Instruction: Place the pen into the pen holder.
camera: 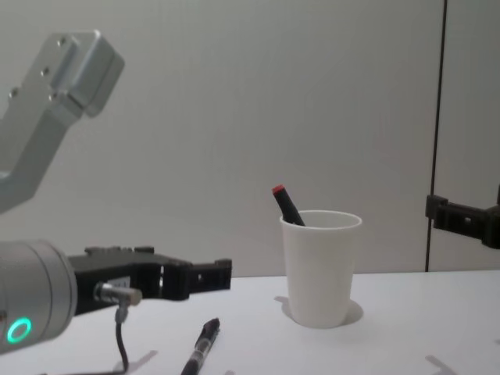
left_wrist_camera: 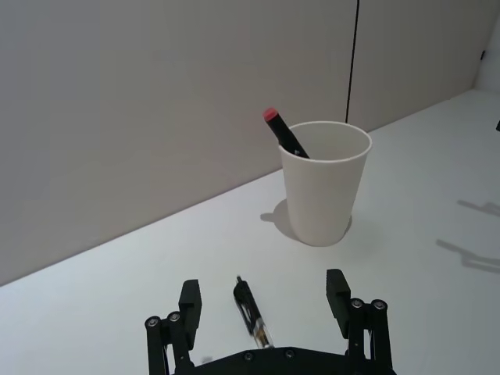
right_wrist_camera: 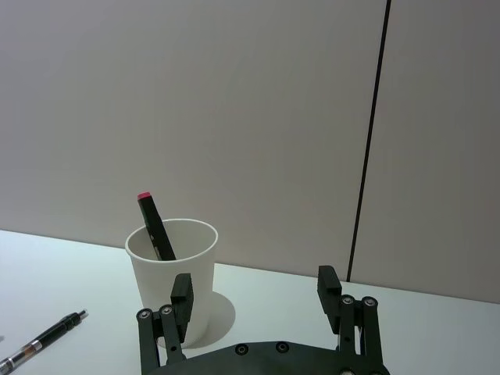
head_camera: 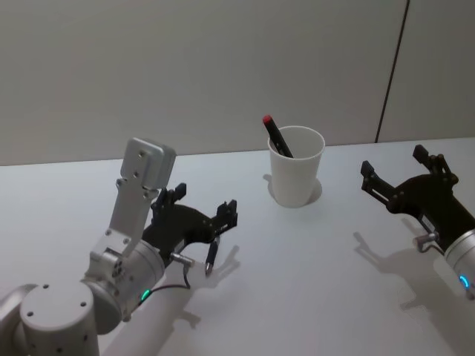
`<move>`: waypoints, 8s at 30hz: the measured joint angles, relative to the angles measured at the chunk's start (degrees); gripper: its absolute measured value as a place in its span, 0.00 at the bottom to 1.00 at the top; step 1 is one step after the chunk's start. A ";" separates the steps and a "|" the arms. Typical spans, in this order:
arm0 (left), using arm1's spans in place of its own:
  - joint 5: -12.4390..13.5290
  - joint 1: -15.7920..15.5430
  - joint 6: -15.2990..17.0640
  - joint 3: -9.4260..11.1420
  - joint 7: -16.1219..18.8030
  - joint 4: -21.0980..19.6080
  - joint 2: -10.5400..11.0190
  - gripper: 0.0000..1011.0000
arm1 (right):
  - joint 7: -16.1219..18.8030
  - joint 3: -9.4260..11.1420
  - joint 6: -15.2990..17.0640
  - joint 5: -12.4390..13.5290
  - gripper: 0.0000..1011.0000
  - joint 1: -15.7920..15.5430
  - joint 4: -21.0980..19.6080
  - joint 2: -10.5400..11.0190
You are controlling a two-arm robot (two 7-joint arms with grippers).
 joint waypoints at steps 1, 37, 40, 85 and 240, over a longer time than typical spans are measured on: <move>-0.12 0.25 0.58 0.12 0.42 -0.20 -0.11 0.99 | 0.00 0.00 0.00 0.00 0.99 0.00 0.00 0.00; 0.82 0.91 7.57 2.10 5.28 3.51 -5.43 0.99 | 0.00 0.00 0.00 0.00 0.99 0.00 0.00 0.00; 1.02 0.63 7.92 2.10 5.25 4.07 -5.88 0.99 | 0.00 0.00 0.00 0.00 0.99 0.00 0.00 0.00; 3.37 -0.04 11.12 1.92 6.15 6.11 -9.24 0.99 | 0.00 0.00 0.00 0.00 0.99 0.00 0.00 0.00; 6.14 1.90 -7.91 -5.70 0.07 -3.42 -6.42 0.11 | 0.00 0.00 0.00 0.00 0.99 0.00 -0.01 0.00</move>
